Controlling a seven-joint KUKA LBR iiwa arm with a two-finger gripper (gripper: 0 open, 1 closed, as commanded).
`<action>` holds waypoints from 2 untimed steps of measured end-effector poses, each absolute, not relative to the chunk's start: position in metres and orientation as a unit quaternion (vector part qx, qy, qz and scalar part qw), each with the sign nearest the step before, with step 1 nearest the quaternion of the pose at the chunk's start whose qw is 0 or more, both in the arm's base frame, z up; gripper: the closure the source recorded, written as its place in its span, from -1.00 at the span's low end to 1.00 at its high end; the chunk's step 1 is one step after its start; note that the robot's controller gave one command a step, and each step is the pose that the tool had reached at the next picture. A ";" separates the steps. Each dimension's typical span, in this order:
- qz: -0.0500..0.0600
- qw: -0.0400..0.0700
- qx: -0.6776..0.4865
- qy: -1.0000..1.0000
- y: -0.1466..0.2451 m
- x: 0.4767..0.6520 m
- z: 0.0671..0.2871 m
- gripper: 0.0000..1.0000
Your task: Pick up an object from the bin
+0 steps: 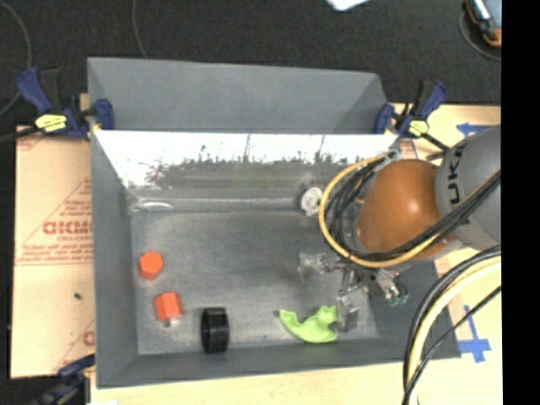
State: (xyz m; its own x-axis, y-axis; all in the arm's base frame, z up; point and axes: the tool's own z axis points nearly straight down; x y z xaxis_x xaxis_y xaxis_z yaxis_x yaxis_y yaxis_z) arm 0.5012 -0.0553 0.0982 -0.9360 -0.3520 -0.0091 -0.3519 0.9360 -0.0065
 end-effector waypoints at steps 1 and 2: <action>-0.006 0.012 -0.227 0.974 -0.047 0.541 0.178 -1.00; -0.003 0.008 -0.159 0.987 -0.032 0.496 0.092 -1.00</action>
Offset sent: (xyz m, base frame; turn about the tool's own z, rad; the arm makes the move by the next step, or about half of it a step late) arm -0.0152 0.0277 -0.0250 0.0675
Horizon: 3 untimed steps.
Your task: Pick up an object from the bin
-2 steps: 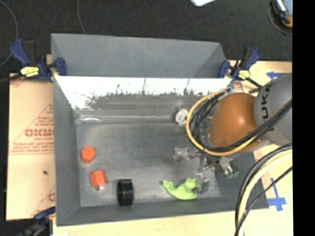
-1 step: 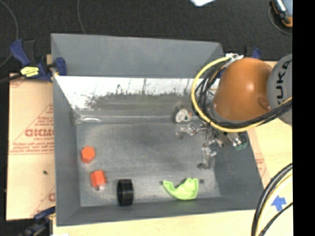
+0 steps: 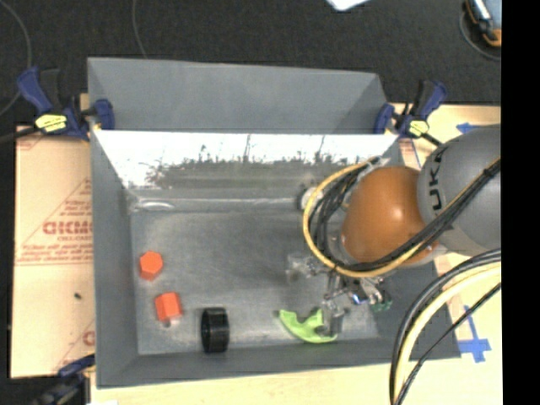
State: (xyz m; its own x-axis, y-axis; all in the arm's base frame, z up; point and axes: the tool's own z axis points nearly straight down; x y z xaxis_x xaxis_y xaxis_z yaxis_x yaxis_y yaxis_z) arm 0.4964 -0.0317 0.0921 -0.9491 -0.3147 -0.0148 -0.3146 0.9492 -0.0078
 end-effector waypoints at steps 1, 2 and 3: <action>-0.002 0.007 -0.150 0.989 -0.030 0.490 0.080 -1.00; -0.003 0.006 -0.218 0.976 -0.027 0.494 0.175 -1.00; -0.004 0.011 -0.244 0.970 -0.009 0.494 0.095 -1.00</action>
Offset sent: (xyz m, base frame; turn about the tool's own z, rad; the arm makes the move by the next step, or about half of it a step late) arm -0.0003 0.0057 0.1118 -0.1538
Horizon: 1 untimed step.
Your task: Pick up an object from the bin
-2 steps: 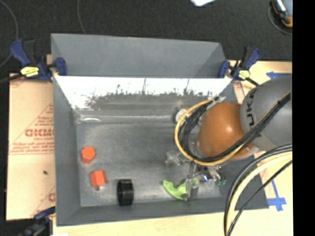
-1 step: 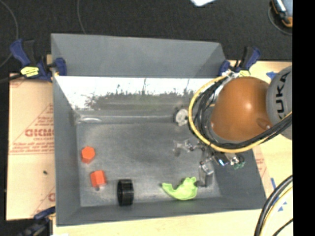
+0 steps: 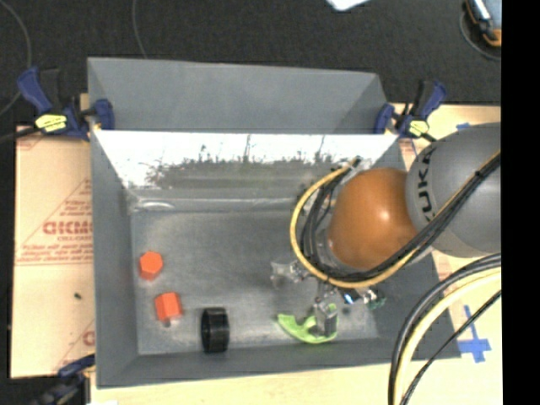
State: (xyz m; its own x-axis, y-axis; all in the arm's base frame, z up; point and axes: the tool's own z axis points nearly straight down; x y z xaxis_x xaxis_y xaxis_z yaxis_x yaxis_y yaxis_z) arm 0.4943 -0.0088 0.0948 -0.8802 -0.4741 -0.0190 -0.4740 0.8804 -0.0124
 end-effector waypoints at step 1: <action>-0.006 0.012 -0.344 0.939 -0.064 0.474 0.083 -1.00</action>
Offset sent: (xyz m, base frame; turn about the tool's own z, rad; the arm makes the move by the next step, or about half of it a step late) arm -0.0131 -0.0174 -0.0248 -0.3836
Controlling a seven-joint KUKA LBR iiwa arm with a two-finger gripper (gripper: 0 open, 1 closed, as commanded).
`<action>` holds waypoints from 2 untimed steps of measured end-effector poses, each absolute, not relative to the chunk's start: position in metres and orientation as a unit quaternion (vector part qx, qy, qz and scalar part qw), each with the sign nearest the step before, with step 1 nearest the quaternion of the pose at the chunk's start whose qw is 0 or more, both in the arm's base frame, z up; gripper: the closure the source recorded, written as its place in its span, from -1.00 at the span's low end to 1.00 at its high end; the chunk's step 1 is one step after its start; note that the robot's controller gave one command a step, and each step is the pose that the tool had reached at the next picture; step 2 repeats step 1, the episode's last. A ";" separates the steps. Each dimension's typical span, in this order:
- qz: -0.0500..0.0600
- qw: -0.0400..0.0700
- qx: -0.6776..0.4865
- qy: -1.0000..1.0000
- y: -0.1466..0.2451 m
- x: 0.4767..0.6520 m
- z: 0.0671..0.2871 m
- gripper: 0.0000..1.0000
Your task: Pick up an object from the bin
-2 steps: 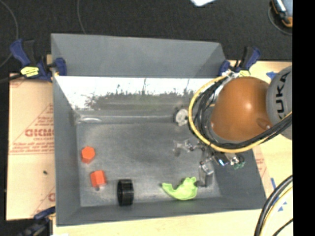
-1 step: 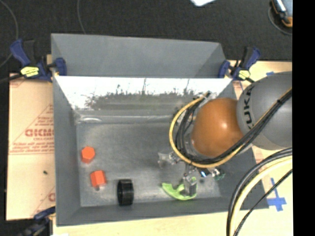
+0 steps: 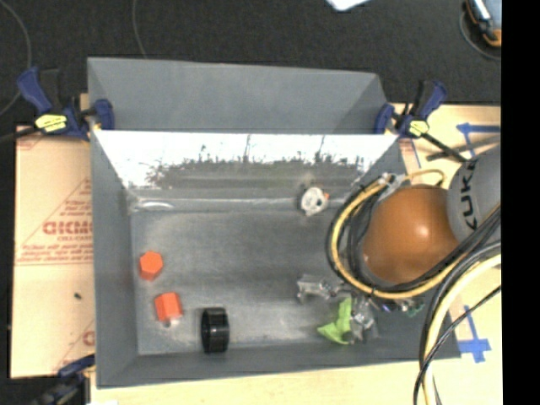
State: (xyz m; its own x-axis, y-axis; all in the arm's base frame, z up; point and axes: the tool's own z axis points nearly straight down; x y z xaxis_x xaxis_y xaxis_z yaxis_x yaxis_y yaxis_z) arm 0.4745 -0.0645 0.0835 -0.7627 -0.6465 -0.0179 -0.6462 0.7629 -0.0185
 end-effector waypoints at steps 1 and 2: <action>-0.006 0.010 -0.426 0.905 -0.027 0.482 0.070 1.00; -0.006 0.010 -0.426 0.905 -0.027 0.482 0.070 1.00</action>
Offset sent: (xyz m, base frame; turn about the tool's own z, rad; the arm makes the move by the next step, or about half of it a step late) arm 0.0000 0.0000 0.0000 0.0000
